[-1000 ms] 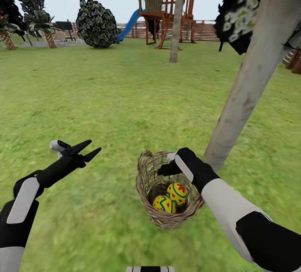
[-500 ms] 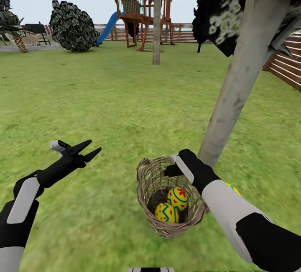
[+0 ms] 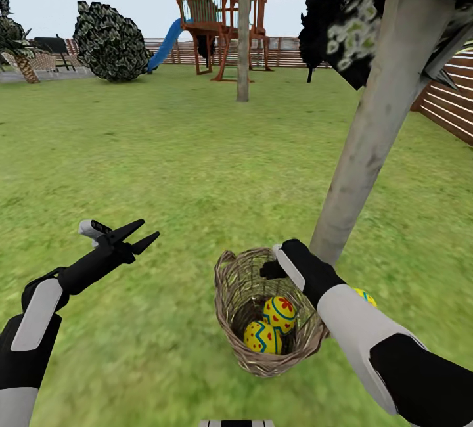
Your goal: Take the three Easter eggs out of the wicker basket on the lawn in the garden, then place them on the lawn next to a single tree (choose any tree) so that all three eggs are next to the same tree and none are left in the basket.
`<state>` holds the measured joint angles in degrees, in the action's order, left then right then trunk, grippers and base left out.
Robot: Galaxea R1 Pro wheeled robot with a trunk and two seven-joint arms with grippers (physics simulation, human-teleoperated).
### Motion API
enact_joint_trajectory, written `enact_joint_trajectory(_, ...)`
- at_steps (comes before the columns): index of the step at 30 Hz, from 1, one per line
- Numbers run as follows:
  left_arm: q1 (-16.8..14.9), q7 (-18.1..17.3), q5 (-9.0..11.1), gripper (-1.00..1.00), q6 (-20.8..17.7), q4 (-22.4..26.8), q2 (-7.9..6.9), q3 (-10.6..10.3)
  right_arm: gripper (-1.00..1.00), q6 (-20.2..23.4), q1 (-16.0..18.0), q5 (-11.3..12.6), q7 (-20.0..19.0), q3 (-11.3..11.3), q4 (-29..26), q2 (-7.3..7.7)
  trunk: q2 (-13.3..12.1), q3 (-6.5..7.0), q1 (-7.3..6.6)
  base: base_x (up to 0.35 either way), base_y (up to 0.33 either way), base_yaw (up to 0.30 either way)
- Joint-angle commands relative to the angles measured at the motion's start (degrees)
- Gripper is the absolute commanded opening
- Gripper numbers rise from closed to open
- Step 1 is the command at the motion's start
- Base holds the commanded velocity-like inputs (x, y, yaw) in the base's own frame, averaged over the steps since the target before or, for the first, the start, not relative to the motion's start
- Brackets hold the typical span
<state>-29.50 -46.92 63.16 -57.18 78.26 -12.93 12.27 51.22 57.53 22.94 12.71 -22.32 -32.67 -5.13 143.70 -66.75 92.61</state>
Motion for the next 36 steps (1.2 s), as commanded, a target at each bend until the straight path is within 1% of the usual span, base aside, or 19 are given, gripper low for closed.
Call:
enact_joint_trajectory(1, 0.0, -0.2, -0.1, 1.00, -0.2, 0.0, -0.01, 0.0, 1.00, -0.6, 0.0, 0.6, 0.5, -0.3, 0.7, 0.00, 0.0, -0.05, -0.01, 0.002, 0.002, 0.000)
enact_joint_trajectory(4, 0.0, -0.2, -0.1, 1.00, -0.2, -0.1, -0.06, 0.0, 1.00, -5.1, 0.0, 0.6, 0.8, -0.3, 4.1, -0.17, 0.0, -0.05, -0.01, 0.000, 0.000, 0.000)
enact_joint_trajectory(7, 0.0, -0.2, -0.1, 1.00, -0.2, -0.1, -0.01, 0.0, 1.00, -9.9, 0.0, 0.6, 1.0, -0.3, 8.8, -0.34, 0.0, -0.05, -0.01, 0.000, 0.000, 0.000)
enact_joint_trajectory(8, 0.0, -0.2, -0.1, 1.00, -0.2, -0.1, -0.01, 0.0, 1.00, -10.4, 0.0, 0.6, 1.0, -0.2, 9.5, -0.36, 0.0, -0.05, -0.01, 0.000, 0.000, 0.000)
enact_joint_trajectory(10, 0.0, -0.2, -0.1, 1.00, -0.2, -0.1, 0.00, 0.0, 1.00, -12.0, 0.0, 0.6, 1.1, 0.6, 11.6, -0.39, 0.0, -0.05, -0.01, 0.000, 0.000, 0.000)
enact_joint_trajectory(14, 0.0, -0.2, -0.1, 1.00, -0.2, -0.1, 0.02, 0.0, 1.00, -12.6, 0.0, 0.5, 1.0, 3.3, 12.4, -0.41, 0.0, -0.05, -0.01, 0.000, 0.000, 0.000)
enact_joint_trajectory(16, 0.0, -0.2, -0.1, 1.00, -0.2, -0.1, 0.02, 0.0, 1.00, -12.8, 0.0, 0.4, 0.9, 3.6, 12.4, -0.40, 0.0, -0.05, -0.01, 0.000, 0.000, 0.000)
enact_joint_trajectory(19, 0.0, -0.2, 0.0, 1.00, -0.2, -0.1, 0.08, 0.1, 1.00, -12.8, 0.0, 0.4, 0.8, 3.7, 12.3, -0.40, 0.0, -0.05, -0.01, 0.006, 0.028, 0.000)
enact_joint_trajectory(22, 0.0, -0.3, 0.0, 1.00, -0.1, -0.1, 0.09, 0.1, 1.00, -12.8, 0.0, 0.5, 0.7, 3.8, 12.4, -0.53, 0.0, -0.03, -0.01, 0.086, 0.203, -0.110)
enact_joint_trajectory(33, 0.0, -0.3, 0.0, 1.00, -0.1, -0.2, 0.09, 0.1, 1.00, -12.7, 0.0, 0.6, 0.6, 4.0, 12.5, -0.58, 0.0, 0.28, -0.01, 0.183, 0.271, -0.278)
enact_joint_trajectory(36, 0.0, -0.2, -0.1, 1.00, -0.1, -0.1, 0.09, 0.1, 1.00, -12.7, -0.1, 0.7, 0.8, 4.1, 12.7, -0.58, 0.0, 0.38, -0.01, 0.078, 0.092, -0.294)
